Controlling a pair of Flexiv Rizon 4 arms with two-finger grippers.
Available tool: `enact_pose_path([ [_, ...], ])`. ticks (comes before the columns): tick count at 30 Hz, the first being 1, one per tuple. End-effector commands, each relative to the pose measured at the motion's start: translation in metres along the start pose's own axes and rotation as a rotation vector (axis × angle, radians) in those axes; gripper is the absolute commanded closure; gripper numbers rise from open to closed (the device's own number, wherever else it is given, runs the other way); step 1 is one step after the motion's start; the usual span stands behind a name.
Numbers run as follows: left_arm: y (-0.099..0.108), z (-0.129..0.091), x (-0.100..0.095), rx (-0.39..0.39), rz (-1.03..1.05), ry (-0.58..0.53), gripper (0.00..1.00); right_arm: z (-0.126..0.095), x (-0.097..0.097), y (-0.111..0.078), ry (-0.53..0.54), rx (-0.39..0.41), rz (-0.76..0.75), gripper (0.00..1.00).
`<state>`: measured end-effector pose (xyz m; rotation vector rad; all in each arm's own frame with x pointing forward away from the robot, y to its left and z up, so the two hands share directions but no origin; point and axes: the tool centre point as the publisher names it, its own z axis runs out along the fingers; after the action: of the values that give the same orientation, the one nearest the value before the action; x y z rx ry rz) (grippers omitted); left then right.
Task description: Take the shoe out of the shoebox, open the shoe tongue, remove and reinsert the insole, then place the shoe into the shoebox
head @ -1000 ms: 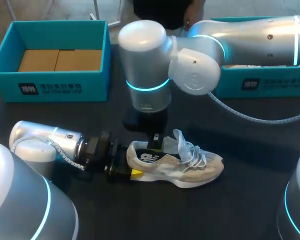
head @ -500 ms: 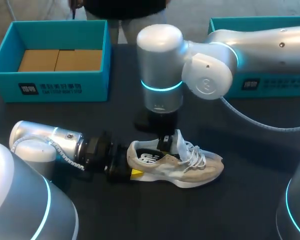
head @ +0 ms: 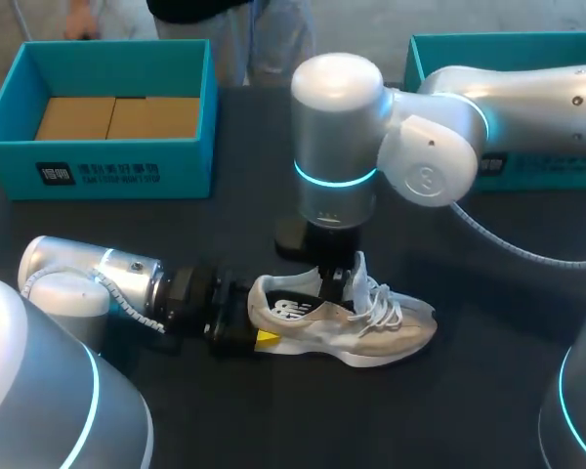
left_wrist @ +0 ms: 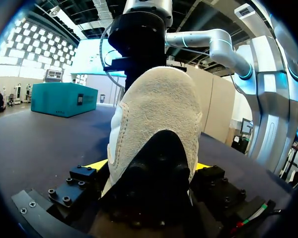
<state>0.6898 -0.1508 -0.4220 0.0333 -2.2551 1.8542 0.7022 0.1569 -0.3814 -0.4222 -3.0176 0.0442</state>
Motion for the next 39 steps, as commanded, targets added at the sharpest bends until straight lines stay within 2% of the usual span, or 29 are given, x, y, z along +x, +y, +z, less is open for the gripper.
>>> enact_pose_path([
  [1, 0.004, -0.001, -0.002, 0.000, -0.001, -0.002, 1.00, 0.003, 0.000, -0.009, -0.011, -0.030, -0.001, 0.79],
  [5, 0.004, -0.001, -0.002, 0.000, -0.001, -0.002, 1.00, 0.005, -0.001, -0.013, -0.025, -0.057, 0.006, 0.69],
  [10, 0.004, -0.001, -0.002, 0.000, -0.001, -0.002, 1.00, 0.013, -0.004, -0.011, -0.028, -0.080, 0.001, 0.68],
  [17, 0.004, -0.001, -0.002, 0.000, -0.001, -0.002, 1.00, 0.025, -0.006, -0.004, -0.037, -0.122, -0.006, 0.60],
  [21, 0.004, -0.001, -0.002, 0.000, -0.001, -0.002, 1.00, 0.033, -0.007, 0.001, -0.013, -0.124, -0.009, 0.60],
  [32, 0.004, -0.001, -0.002, 0.000, -0.001, -0.002, 1.00, 0.045, 0.012, 0.004, 0.062, -0.065, 0.008, 0.69],
  [36, 0.004, -0.001, -0.002, 0.000, -0.001, -0.002, 1.00, 0.049, 0.023, 0.001, 0.076, -0.052, 0.014, 0.82],
  [38, 0.004, -0.001, -0.002, 0.000, -0.001, -0.002, 1.00, 0.049, 0.028, -0.001, 0.080, -0.045, 0.022, 0.99],
  [39, 0.004, -0.001, -0.002, 0.000, -0.001, -0.002, 1.00, 0.048, 0.030, -0.003, 0.081, -0.044, 0.024, 1.00],
])
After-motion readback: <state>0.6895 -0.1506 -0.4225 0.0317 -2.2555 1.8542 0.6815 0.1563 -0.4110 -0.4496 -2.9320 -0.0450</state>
